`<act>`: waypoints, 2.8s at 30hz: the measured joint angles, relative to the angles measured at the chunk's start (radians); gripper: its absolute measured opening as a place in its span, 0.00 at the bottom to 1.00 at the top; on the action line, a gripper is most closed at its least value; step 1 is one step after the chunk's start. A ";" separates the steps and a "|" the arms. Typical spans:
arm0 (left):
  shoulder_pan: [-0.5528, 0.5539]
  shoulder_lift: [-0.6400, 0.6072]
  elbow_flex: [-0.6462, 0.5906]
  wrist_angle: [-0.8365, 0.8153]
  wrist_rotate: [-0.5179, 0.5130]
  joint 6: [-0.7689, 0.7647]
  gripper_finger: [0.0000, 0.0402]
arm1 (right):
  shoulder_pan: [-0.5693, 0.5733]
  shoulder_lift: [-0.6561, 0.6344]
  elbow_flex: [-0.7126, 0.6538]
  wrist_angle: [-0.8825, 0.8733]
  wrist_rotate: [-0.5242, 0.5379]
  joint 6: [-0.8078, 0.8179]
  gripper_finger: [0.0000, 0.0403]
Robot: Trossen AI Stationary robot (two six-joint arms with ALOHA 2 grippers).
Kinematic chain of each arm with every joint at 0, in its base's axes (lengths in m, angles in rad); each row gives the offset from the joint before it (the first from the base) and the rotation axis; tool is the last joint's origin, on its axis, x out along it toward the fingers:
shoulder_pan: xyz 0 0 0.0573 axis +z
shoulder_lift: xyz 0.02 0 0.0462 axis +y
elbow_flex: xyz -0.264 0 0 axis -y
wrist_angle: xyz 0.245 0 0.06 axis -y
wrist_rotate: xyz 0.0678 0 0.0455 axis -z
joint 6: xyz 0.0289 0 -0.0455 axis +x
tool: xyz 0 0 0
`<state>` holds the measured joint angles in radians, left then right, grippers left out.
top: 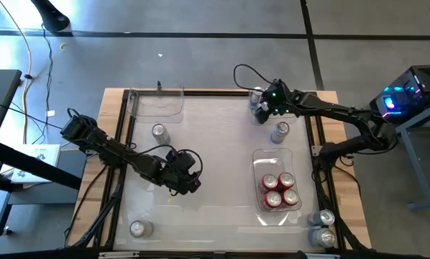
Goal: Sort soda cans
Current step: Adjust the blue soda cans on the top right transparent bin, then put the bottom blue soda can into the top right transparent bin
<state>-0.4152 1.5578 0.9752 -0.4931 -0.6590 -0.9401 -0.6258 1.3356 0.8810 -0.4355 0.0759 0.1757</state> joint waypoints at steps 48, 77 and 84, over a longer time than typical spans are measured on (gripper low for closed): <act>-0.078 0.000 0.107 -0.050 -0.001 0.136 0.67 | 0.175 -0.355 0.022 -0.020 -0.024 -0.025 0.82; -0.074 0.000 0.148 0.121 -0.272 0.376 0.67 | 1.558 -0.235 0.051 -0.412 -0.163 1.209 0.82; -0.046 0.000 0.148 0.120 -0.272 0.395 0.67 | 1.629 -0.073 0.229 -0.783 -0.211 1.293 0.82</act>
<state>-0.4615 1.5574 1.1236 -0.3729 -0.9306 -0.5451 1.0030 1.2624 1.1099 -1.2185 -0.1353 1.4690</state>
